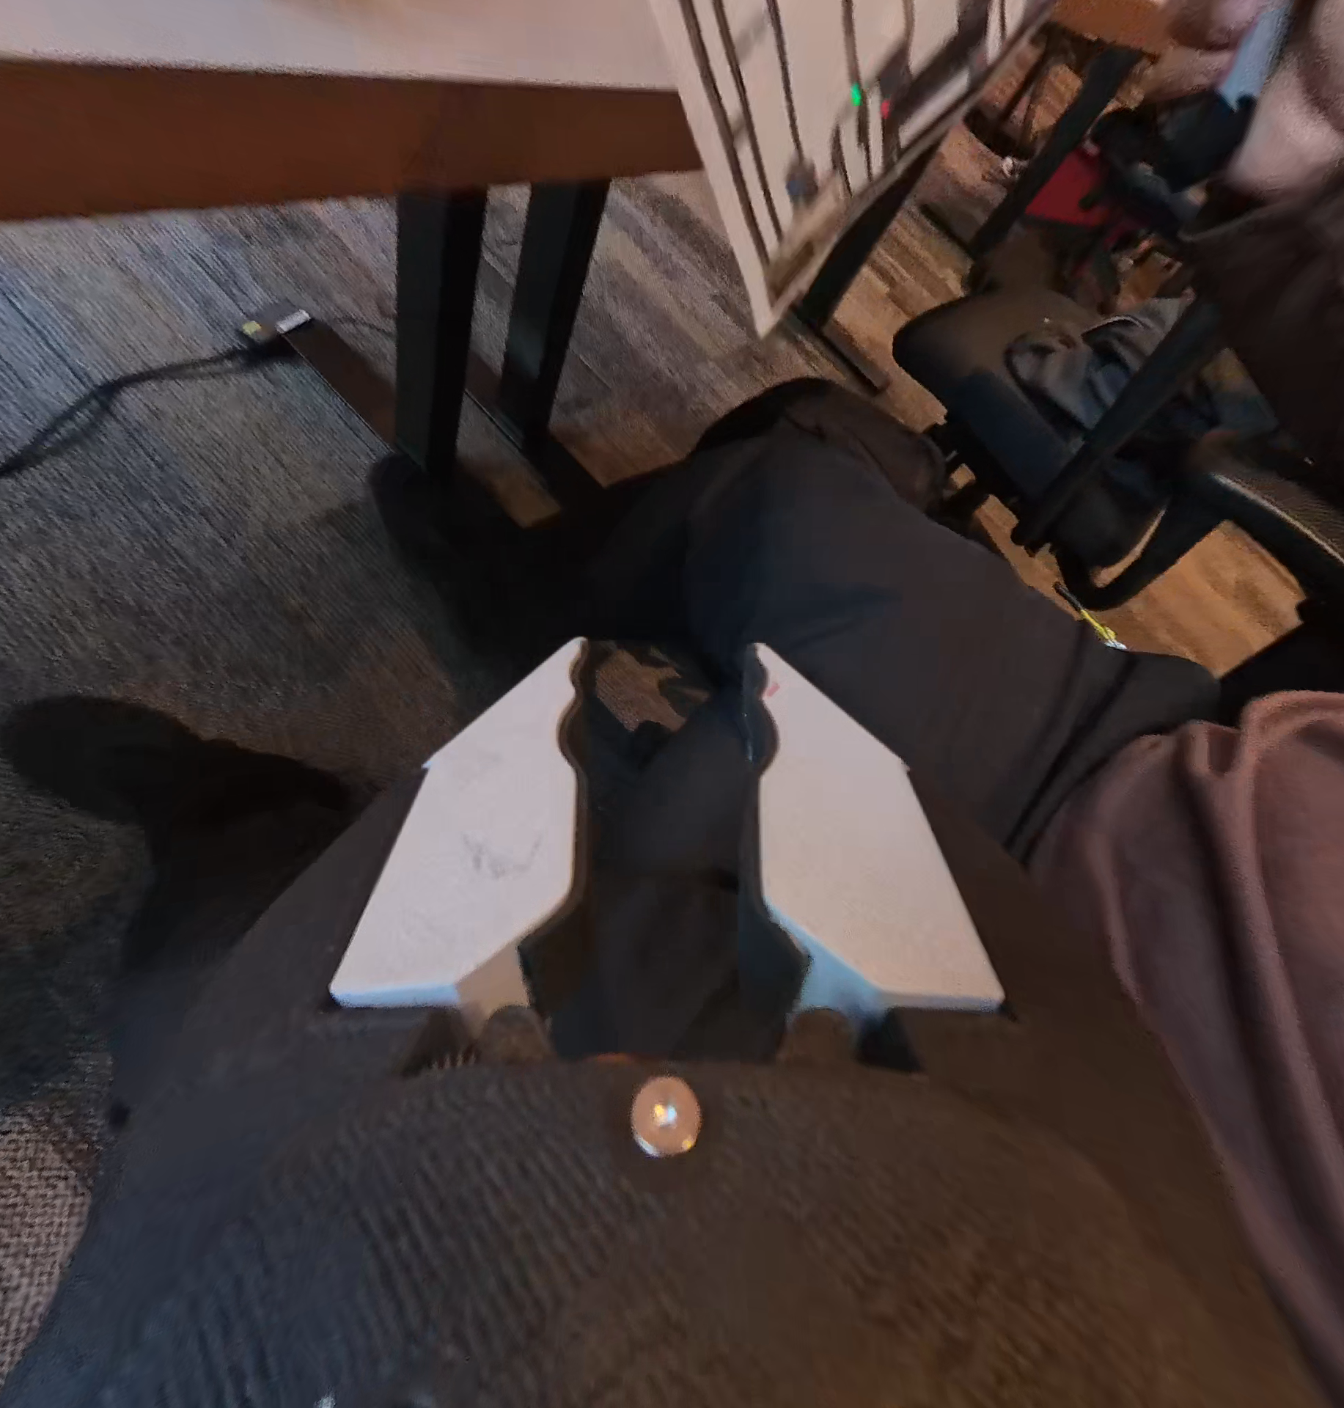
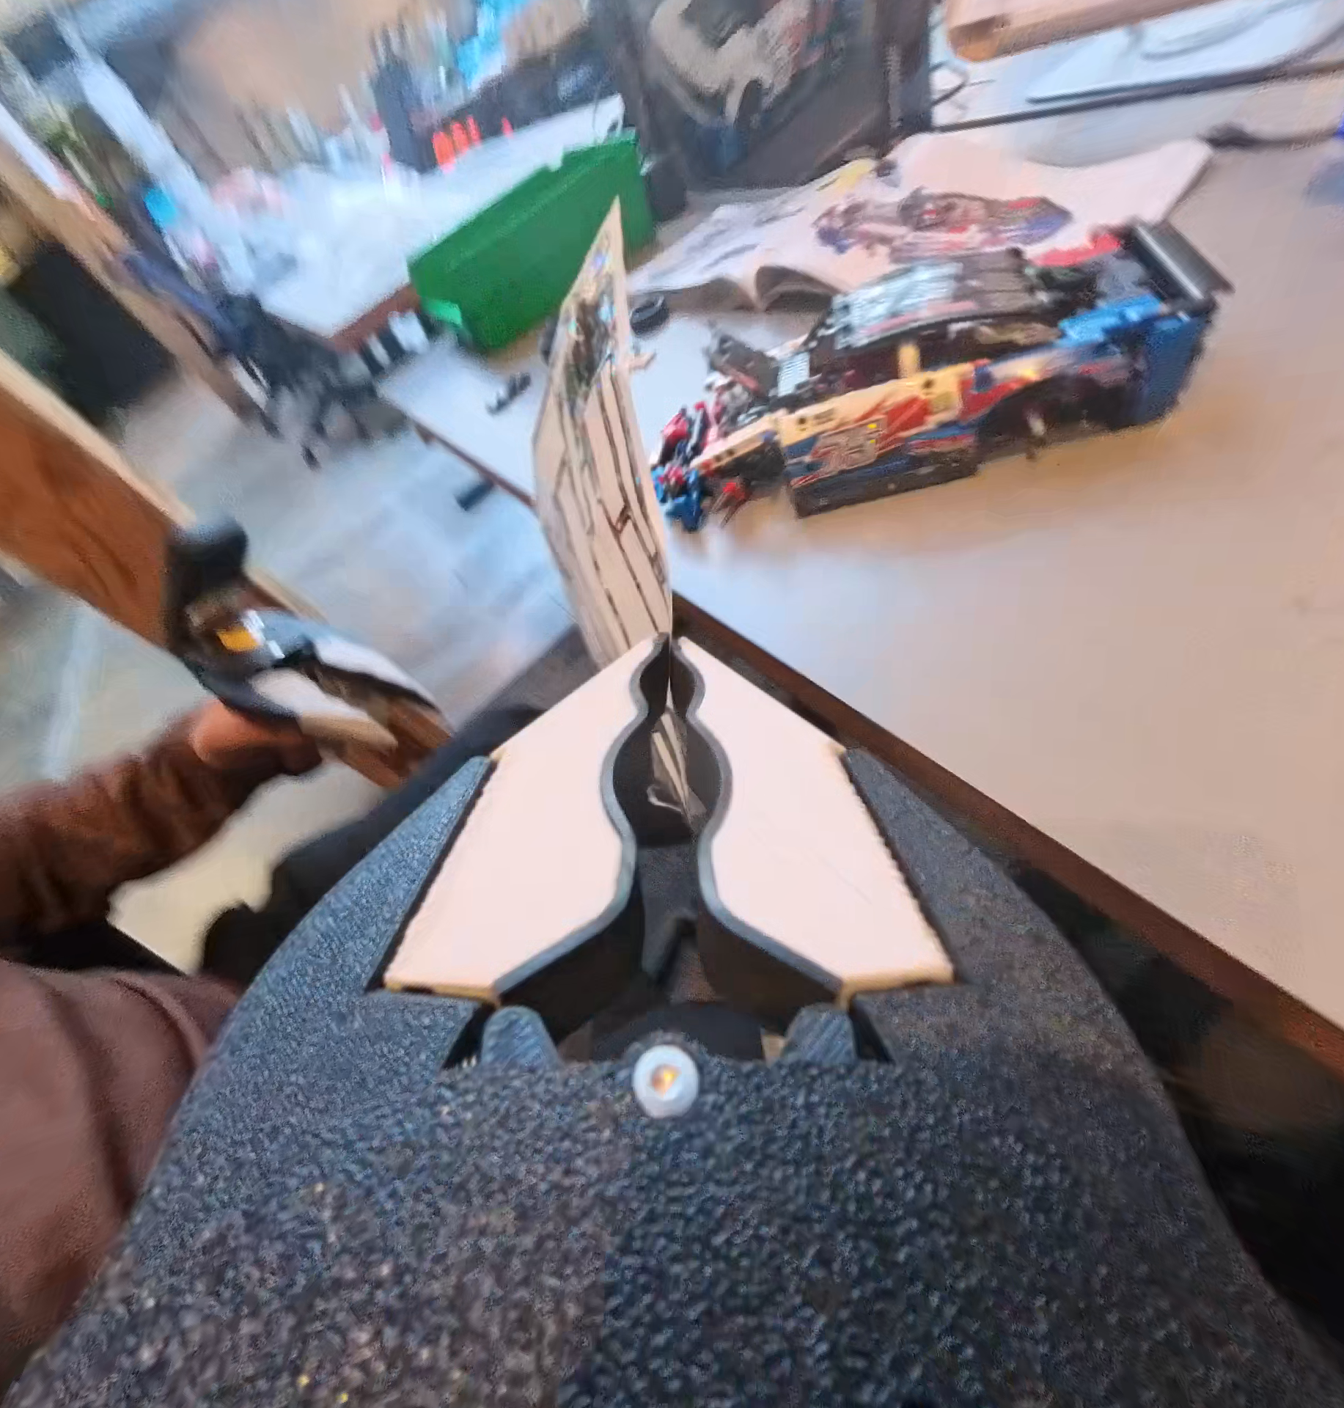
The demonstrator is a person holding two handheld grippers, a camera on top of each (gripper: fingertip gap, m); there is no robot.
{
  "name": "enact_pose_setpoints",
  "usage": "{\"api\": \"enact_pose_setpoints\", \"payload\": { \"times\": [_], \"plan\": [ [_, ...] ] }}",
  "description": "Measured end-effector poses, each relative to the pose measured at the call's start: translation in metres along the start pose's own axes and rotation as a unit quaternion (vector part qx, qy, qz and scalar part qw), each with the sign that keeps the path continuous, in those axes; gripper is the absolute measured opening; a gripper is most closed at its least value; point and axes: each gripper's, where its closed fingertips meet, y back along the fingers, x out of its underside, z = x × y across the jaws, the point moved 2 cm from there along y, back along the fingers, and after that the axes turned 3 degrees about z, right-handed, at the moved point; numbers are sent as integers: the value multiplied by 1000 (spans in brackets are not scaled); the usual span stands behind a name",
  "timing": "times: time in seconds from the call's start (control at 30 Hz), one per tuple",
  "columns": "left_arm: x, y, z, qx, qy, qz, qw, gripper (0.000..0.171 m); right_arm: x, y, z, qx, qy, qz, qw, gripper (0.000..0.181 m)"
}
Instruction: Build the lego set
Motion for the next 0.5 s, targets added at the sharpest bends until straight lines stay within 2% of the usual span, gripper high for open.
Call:
{"api": "enact_pose_setpoints", "payload": {
  "times": [0.1, 0.2, 0.3, 0.4, 0.5],
  "plan": [
    [10, -17, -7, 26, 11, 32, 999, 37, -8, 7, -39, -35, -106, -58, 992, 0],
    [18, -42, -15, 55, 14, 73, 996, 38, -5, 5, -73, -32, -158, -68, 985, 0],
    [17, -71, -26, 109, 25, 101, 989, 40, -6, 2, -94, -45, -202, -82, 975, 0],
    [4, -97, -31, 139, 13, 117, 983, 43, -4, 0, -105, -32, -199, -71, 977, 0],
    [-26, -111, -29, 140, -22, 103, 985, 45, -2, 0, -110, -19, -192, -59, 979, 0]
  ]
}}
